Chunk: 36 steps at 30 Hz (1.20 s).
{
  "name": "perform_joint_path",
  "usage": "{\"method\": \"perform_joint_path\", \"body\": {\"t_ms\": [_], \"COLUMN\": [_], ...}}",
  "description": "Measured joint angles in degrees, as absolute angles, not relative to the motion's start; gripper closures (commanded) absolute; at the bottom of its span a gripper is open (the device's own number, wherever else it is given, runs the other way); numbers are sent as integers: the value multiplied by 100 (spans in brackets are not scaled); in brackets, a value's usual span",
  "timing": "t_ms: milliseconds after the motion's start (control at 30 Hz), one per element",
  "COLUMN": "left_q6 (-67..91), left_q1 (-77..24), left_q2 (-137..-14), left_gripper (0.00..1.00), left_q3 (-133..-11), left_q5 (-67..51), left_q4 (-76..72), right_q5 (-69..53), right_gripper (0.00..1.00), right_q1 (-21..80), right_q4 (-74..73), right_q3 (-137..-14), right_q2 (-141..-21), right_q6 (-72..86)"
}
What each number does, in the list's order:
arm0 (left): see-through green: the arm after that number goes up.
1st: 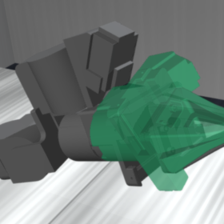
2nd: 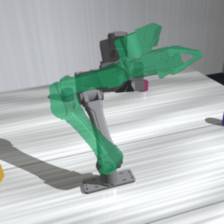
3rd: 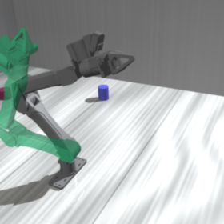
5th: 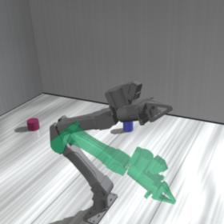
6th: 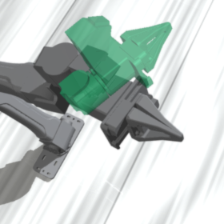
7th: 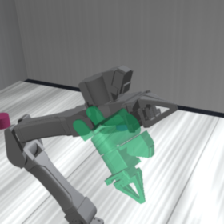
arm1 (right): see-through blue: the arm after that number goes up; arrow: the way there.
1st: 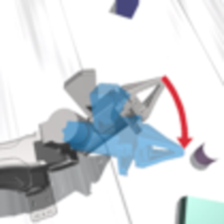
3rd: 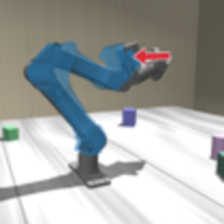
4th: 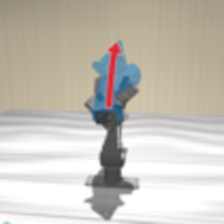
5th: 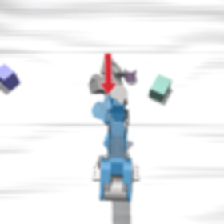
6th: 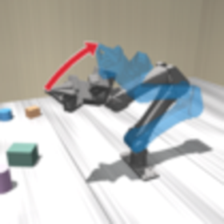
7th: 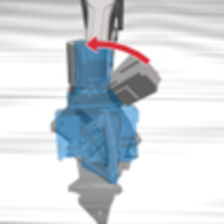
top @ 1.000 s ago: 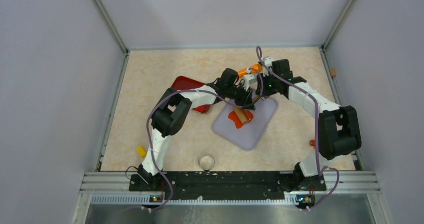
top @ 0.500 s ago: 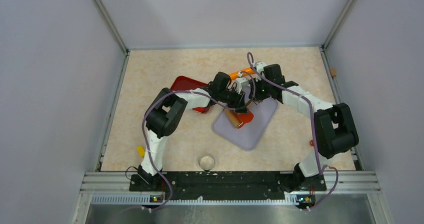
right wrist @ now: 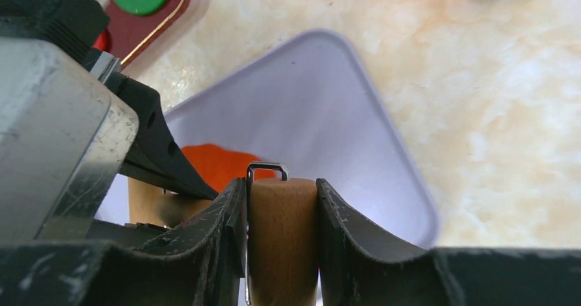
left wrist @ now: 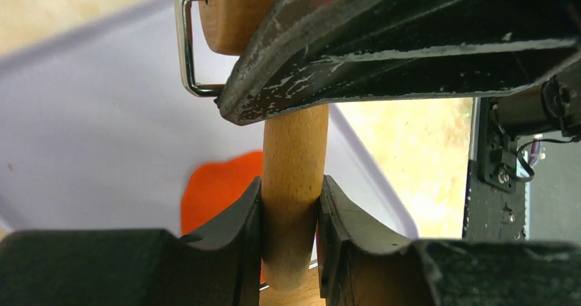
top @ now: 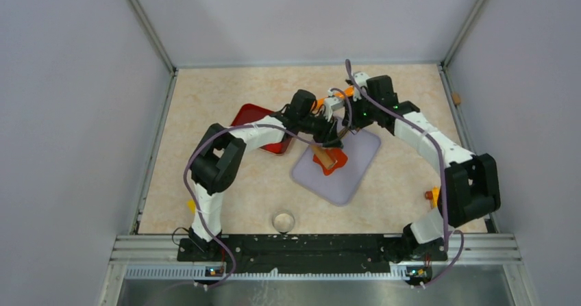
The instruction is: Roll out the dumpling wrappers from the dough
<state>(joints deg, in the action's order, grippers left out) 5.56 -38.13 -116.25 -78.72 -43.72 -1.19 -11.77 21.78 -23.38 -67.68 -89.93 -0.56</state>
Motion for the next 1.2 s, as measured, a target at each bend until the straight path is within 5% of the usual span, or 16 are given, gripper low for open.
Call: {"method": "perform_joint_path", "body": {"t_ms": [400, 1200], "left_q6": [403, 235], "left_q1": [-4445, -4346], "left_q2": [-11782, -12066], "left_gripper": [100, 100], "left_q3": [-8385, -7524], "left_q5": [-3667, -3487], "left_q4": [-519, -1476], "right_q5": [-1153, -283], "right_gripper": [100, 100], "right_q1": [1623, 2036], "right_q4": [-2237, -740], "right_q3": [-6060, -4912], "right_q2": [-7752, -8090], "right_q6": [-720, -711]}}
